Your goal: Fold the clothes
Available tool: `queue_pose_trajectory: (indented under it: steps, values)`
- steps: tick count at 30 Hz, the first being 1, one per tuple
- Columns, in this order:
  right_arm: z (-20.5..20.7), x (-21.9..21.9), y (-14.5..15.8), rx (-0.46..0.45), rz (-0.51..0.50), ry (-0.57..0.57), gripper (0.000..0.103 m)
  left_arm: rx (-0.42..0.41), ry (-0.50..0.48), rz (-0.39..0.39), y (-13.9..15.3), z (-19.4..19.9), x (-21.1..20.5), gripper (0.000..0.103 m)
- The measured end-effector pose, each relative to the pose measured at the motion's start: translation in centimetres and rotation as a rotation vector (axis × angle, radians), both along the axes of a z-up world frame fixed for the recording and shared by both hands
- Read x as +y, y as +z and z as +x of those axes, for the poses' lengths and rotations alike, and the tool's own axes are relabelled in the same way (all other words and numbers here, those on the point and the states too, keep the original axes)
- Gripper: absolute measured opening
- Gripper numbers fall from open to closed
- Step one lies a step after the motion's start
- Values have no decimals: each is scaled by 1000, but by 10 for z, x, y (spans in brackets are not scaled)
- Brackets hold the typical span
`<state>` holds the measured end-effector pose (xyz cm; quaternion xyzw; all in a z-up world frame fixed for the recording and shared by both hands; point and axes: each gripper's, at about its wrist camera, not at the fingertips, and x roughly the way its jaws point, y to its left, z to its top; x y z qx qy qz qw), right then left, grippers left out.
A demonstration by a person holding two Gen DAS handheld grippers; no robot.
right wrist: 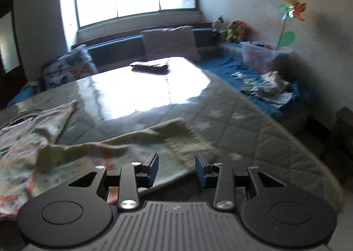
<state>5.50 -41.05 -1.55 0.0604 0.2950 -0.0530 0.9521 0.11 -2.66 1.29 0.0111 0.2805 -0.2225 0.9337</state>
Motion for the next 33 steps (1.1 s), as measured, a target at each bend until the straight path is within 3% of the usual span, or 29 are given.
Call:
queue_pose_trajectory:
  steps: [10,12,15,19,24,33]
  values:
    - [11,-7,-10,27,11,-70,36,19,13,15,-4,-1,-2,103]
    - [12,-7,-11,20,18,-83,20,24,19,21,-5,-1,-2,103]
    - [11,-6,-9,4,45,-84,8,33,33,24,-8,-1,0,103]
    - [5,2,7,-54,54,-67,5,41,58,30,-11,-1,4,103]
    - [-3,21,45,-148,56,17,5,43,87,22,-13,-1,11,103]
    - [-13,110,109,-262,46,324,5,42,147,-11,-16,-7,33,103]
